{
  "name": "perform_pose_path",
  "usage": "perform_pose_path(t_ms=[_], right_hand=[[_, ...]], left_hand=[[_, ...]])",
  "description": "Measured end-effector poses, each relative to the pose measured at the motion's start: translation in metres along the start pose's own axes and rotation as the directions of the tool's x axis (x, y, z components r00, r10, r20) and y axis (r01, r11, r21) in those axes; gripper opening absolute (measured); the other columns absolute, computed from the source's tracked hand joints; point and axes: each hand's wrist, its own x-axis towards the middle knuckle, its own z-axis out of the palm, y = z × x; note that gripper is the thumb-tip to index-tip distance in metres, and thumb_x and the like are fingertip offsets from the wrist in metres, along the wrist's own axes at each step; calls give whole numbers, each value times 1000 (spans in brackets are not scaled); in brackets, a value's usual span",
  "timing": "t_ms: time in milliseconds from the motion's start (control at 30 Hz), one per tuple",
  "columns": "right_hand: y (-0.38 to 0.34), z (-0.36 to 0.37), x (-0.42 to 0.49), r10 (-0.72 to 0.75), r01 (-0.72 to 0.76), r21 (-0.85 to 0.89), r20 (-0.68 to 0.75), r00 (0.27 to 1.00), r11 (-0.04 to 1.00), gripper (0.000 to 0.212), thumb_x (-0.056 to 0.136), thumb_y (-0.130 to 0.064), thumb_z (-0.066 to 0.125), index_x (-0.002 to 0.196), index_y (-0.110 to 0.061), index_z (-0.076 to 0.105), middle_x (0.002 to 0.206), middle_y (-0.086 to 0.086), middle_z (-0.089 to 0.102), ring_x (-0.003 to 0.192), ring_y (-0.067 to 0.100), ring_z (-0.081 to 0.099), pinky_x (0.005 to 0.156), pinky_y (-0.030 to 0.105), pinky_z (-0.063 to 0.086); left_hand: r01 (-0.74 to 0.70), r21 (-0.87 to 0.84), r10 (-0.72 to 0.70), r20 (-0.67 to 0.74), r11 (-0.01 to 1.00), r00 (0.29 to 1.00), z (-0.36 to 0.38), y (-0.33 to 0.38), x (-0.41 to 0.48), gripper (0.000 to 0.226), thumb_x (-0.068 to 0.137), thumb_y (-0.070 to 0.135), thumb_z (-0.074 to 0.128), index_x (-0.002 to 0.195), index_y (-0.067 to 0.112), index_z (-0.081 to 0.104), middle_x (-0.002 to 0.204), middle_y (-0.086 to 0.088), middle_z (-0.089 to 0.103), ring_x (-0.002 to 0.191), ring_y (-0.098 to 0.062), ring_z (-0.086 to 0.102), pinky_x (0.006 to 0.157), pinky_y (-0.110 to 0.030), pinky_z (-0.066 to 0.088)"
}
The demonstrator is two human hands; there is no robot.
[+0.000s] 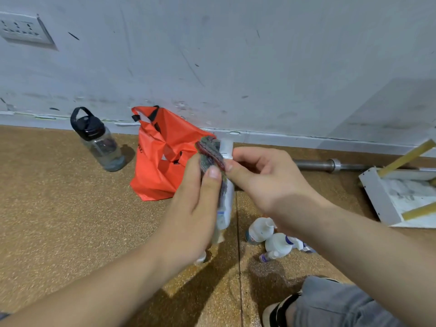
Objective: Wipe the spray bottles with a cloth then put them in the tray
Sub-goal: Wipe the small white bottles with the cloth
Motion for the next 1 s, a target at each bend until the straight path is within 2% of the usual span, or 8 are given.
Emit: perform_pose_path(t_ms=[133, 367, 467, 567, 667, 800, 900, 1000], right_hand=[[0, -3, 0, -32, 31, 7, 18, 999, 999, 13, 97, -9, 68, 103, -10, 80, 101, 23, 75, 84, 19, 63, 84, 41, 56], [5, -1, 4, 17, -13, 57, -72, 997, 998, 9, 93, -10, 74, 95, -14, 82, 97, 15, 78, 82, 12, 66, 85, 34, 59], [1, 1, 0, -18, 20, 36, -39, 999, 999, 17, 93, -7, 73, 94, -22, 80, 93, 6, 79, 77, 4, 67, 75, 17, 55], [-1, 0, -2, -32, 32, -6, -3, 999, 999, 20, 93, -6, 72, 98, -24, 80, 95, -3, 80, 84, 0, 72, 79, 14, 55], [3, 1, -1, 3, -2, 42, -26, 1000, 999, 15, 93, -6, 73, 100, -16, 82, 94, 4, 80, 81, 5, 69, 77, 15, 54], [5, 3, 1, 36, -32, 65, -61, 997, 997, 15, 91, -9, 75, 94, -22, 82, 88, 2, 80, 73, 2, 65, 72, 14, 53], [5, 2, 2, 18, -15, 46, -56, 998, 999, 16, 93, -8, 72, 97, -20, 82, 91, 9, 79, 72, 5, 63, 70, 16, 52], [3, 0, 3, 12, -11, 62, -15, 1000, 998, 13, 97, -7, 68, 100, -13, 80, 84, 13, 76, 71, 7, 62, 69, 21, 52]], left_hand=[[185, -211, -186, 14, 960, 982, 0, 12, 9, 31, 112, 24, 36, 87, 33, 52, 57, 33, 58, 50, 18, 52, 47, 1, 38], [-130, 127, 139, -65, 983, 988, 18, -12, -14, 23, 110, 35, 34, 125, 33, 51, 108, 6, 63, 101, -14, 61, 87, -38, 50], [55, -131, -64, -65, 990, 996, 11, -9, -2, 27, 113, 31, 36, 131, 39, 55, 119, 13, 69, 115, 0, 61, 100, -28, 49], [241, -283, -256, -18, 928, 966, 1, -3, 15, 25, 109, 25, 41, 105, 29, 65, 88, 9, 71, 79, 1, 63, 76, -28, 53], [159, -236, -178, -63, 959, 982, 11, 2, 4, 29, 111, 23, 39, 108, 35, 65, 83, 25, 66, 73, 9, 59, 68, -9, 46], [-47, -134, 32, -113, 990, 993, 26, 0, -19, 32, 114, 22, 34, 133, 42, 52, 125, 19, 65, 118, 7, 57, 99, -15, 45], [150, -233, -173, -81, 961, 982, 16, -8, -1, 34, 113, 29, 38, 126, 51, 61, 123, 22, 70, 121, 3, 61, 107, -22, 45], [417, -441, -441, 52, 795, 896, 5, -7, 20, 27, 107, 37, 49, 112, 35, 75, 110, 2, 79, 116, -24, 70, 110, -53, 48]])
